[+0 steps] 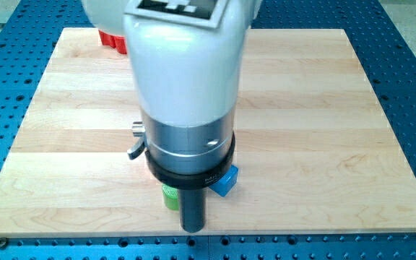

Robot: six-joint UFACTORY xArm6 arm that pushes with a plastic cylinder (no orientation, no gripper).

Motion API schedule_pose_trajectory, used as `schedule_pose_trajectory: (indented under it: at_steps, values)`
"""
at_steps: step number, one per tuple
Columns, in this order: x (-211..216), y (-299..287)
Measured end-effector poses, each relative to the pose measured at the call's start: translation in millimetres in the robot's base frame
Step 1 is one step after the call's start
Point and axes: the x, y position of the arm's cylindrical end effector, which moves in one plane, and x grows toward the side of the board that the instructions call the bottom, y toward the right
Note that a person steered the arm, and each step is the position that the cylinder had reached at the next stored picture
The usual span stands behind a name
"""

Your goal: Slide the cube towards the bottom right corner

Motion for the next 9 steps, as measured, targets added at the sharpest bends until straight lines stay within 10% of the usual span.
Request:
schedule_pose_trajectory:
  at_steps: [9]
  values:
    - [-41.4,-0.6]
